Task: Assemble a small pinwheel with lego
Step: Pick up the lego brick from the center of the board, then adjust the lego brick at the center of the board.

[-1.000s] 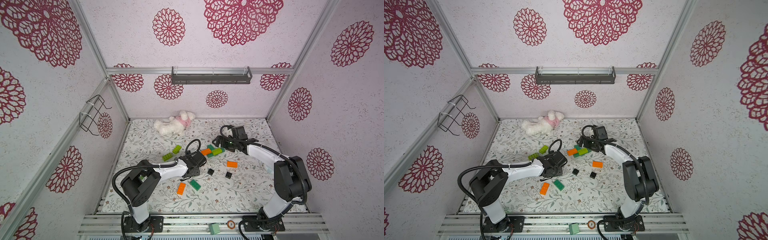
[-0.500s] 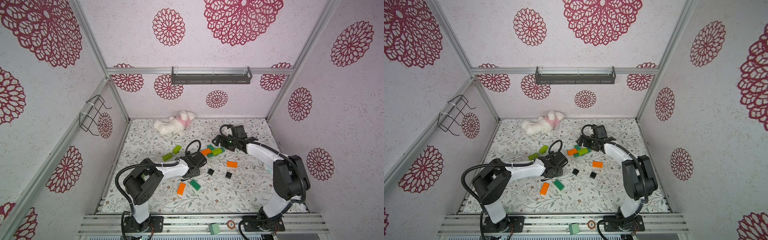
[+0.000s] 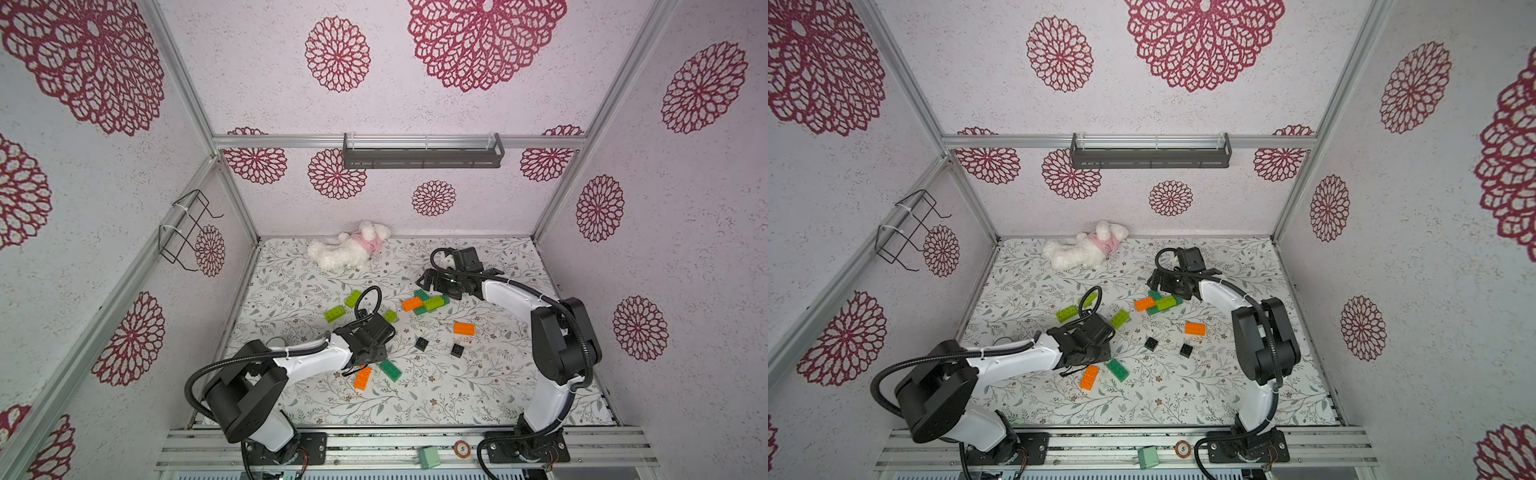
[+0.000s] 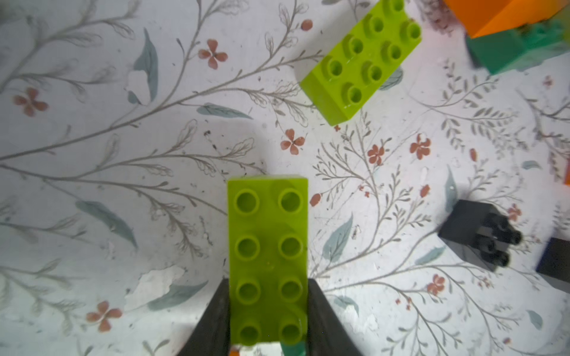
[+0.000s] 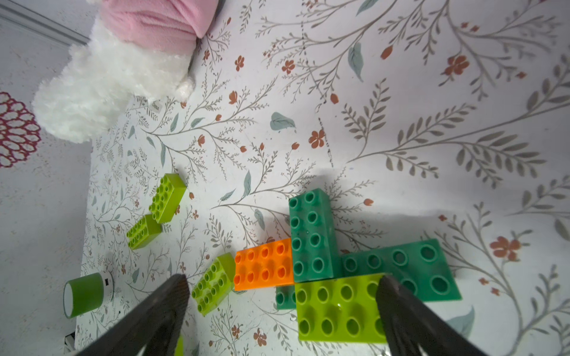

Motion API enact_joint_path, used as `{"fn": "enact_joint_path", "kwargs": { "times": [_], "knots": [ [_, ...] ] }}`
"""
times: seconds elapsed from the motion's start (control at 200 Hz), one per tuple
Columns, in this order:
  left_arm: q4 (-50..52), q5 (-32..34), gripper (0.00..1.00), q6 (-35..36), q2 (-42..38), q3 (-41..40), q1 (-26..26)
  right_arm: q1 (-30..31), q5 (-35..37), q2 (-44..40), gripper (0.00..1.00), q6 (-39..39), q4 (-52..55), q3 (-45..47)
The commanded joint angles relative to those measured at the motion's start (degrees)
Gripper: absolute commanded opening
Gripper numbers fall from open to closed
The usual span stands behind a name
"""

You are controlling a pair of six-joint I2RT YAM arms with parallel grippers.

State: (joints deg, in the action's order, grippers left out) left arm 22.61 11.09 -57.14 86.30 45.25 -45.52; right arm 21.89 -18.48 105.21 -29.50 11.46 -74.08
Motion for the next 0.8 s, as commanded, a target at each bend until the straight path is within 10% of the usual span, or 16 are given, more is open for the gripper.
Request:
{"fn": "enact_joint_path", "kwargs": {
  "times": [0.0, 0.796],
  "knots": [
    [-4.1, -2.5, 0.22, 2.1, -5.4, -2.5, 3.4, 0.5, -1.6, -0.7, 0.98, 1.3, 0.0, 0.4],
    [-5.9, -11.5, 0.23, 11.6, -8.8, -0.6, 11.3, 3.0, -6.0, -9.1, 0.99, -6.9, -6.5, 13.5]
  ]
}}
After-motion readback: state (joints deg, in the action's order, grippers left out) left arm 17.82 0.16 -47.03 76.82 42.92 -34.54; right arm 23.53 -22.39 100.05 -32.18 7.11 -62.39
